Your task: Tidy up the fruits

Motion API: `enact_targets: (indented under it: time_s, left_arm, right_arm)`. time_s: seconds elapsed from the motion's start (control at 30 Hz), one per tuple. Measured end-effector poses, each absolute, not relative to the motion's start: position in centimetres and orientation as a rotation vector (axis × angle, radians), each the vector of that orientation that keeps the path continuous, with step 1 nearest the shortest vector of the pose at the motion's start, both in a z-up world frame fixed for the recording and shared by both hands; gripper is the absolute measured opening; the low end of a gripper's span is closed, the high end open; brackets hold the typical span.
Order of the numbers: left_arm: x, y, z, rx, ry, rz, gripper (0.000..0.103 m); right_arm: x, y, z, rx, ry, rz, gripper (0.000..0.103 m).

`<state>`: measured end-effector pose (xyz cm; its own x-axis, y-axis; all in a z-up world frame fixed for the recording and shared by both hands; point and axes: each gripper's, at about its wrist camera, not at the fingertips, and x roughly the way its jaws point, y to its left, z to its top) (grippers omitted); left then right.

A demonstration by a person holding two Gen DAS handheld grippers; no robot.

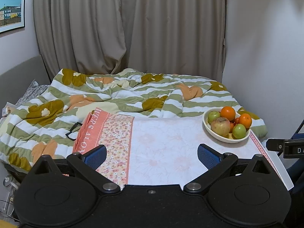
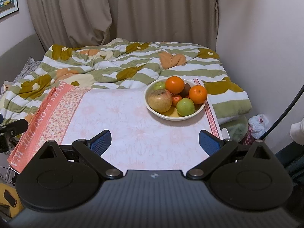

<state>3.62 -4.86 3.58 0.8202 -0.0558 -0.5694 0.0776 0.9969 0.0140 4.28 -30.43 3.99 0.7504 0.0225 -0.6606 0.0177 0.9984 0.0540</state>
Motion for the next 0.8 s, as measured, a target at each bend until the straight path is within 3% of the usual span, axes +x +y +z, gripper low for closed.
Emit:
enact_targets:
  time_s: [0.8]
  left_arm:
    - [3.56, -4.77, 3.72, 0.040, 0.607, -0.062, 0.103]
  right_arm:
    - [4.06, -30.50, 3.60, 0.053, 0.734, 0.002, 0.103]
